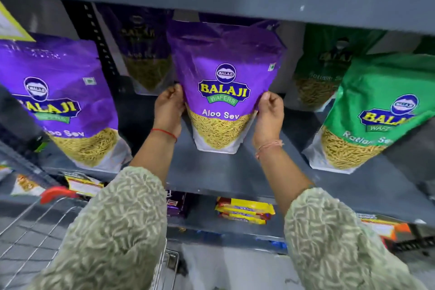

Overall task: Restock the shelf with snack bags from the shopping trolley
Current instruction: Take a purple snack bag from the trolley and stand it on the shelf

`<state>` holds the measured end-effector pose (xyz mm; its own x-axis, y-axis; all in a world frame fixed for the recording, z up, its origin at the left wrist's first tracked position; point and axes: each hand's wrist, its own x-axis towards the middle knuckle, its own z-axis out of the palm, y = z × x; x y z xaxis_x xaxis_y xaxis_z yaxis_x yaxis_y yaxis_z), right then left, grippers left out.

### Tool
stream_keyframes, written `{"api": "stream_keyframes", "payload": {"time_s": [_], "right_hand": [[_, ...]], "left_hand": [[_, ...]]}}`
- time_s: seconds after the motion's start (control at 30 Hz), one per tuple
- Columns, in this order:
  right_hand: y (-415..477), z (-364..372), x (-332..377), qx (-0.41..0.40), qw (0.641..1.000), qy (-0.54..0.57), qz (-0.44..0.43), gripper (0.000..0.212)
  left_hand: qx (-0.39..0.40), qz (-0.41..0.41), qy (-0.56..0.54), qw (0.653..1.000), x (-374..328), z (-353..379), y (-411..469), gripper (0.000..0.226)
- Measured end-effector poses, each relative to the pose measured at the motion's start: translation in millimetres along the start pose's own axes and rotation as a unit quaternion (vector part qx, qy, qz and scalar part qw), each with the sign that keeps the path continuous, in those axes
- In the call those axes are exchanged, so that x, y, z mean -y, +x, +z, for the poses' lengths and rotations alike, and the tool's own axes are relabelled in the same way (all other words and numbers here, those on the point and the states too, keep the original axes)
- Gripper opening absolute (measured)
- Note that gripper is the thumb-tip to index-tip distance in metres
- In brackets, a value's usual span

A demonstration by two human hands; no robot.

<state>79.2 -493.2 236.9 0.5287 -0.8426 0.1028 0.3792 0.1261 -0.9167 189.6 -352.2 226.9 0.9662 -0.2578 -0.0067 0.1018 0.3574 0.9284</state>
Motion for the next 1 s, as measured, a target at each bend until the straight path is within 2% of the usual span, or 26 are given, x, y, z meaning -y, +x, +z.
{"api": "stream_keyframes", "payload": {"time_s": [0.07, 0.1, 0.13, 0.2, 0.23, 0.3, 0.43, 0.57, 0.77, 1.0], "right_hand": [[-9, -18, -7, 0.07, 0.995, -0.055, 0.049, 0.007], [-13, -30, -13, 0.117, 0.985, -0.102, 0.069, 0.015], [-17, -40, -19, 0.169, 0.971, -0.148, 0.086, 0.028], [-21, -54, -32, 0.251, 0.927, -0.251, 0.118, 0.051], [-23, -57, -38, 0.27, 0.905, -0.304, 0.124, 0.057], [-26, -59, -48, 0.267, 0.879, -0.377, 0.119, 0.057], [-39, -64, -60, 0.219, 0.874, -0.425, 0.079, 0.05], [-65, -81, -62, 0.224, 0.854, -0.468, 0.033, 0.046], [-99, -98, -63, 0.229, 0.842, -0.488, -0.03, 0.046], [-100, -101, -64, 0.233, 0.83, -0.506, -0.032, 0.048]], "left_hand": [[0.095, -0.014, 0.058, 0.994, 3, -8, -6, 0.031], [0.142, -0.026, 0.098, 0.985, 8, -15, -10, 0.024], [0.181, -0.034, 0.15, 0.971, 16, -21, -14, 0.026], [0.226, -0.064, 0.257, 0.937, 35, -32, -21, 0.073], [0.228, -0.082, 0.295, 0.924, 44, -35, -24, 0.083], [0.194, -0.066, 0.361, 0.91, 58, -39, -29, 0.085], [0.143, -0.04, 0.393, 0.907, 66, -54, -36, 0.078], [0.154, -0.026, 0.431, 0.889, 66, -78, -62, 0.079], [0.15, -0.006, 0.421, 0.895, 70, -105, -93, 0.094], [0.164, -0.029, 0.42, 0.892, 73, -112, -88, 0.084]]}}
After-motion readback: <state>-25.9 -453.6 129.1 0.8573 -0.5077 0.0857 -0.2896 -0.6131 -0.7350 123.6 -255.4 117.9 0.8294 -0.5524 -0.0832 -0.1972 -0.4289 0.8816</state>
